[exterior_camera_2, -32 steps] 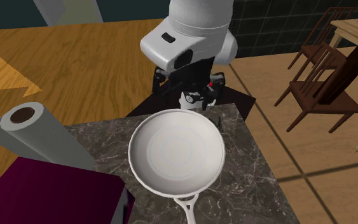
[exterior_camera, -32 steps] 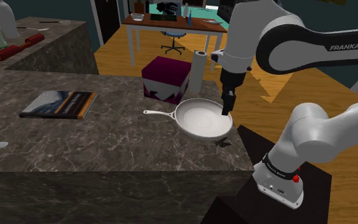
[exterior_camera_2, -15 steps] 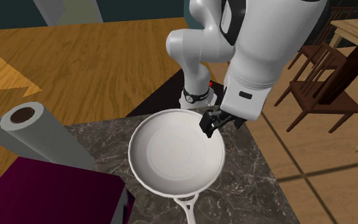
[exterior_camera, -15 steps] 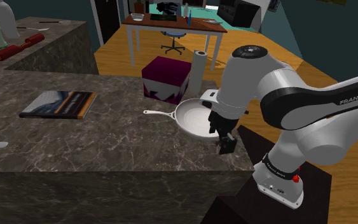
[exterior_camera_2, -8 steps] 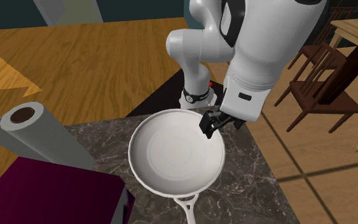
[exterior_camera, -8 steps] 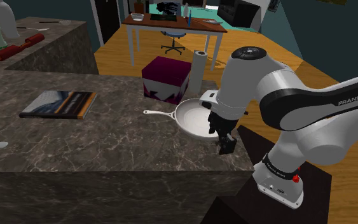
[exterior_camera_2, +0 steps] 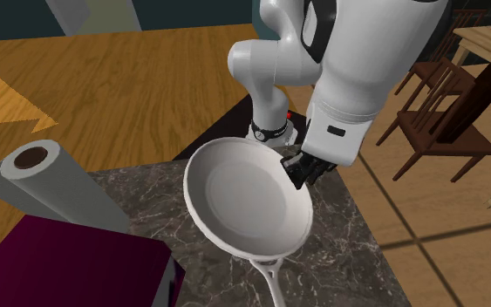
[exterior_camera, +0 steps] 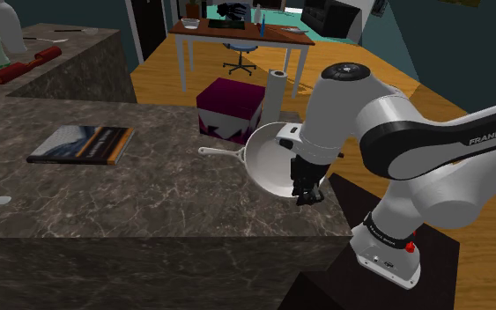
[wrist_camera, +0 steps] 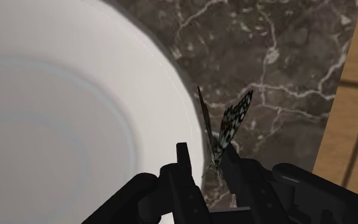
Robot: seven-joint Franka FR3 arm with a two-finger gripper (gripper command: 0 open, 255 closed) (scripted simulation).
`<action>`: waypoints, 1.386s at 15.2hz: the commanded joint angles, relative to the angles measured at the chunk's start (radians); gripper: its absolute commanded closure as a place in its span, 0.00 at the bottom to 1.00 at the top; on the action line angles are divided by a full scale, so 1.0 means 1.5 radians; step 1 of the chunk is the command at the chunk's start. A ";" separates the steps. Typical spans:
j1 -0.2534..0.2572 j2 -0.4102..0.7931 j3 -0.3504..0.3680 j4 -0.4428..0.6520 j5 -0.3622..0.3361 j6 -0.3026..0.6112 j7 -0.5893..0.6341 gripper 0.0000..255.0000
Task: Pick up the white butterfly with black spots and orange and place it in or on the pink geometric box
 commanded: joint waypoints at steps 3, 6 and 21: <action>0.002 -0.003 -0.001 0.004 0.001 -0.012 0.000 1.00; 0.001 -0.014 -0.007 0.025 -0.003 -0.044 -0.001 1.00; -0.006 -0.039 -0.029 0.145 -0.022 -0.188 -0.005 1.00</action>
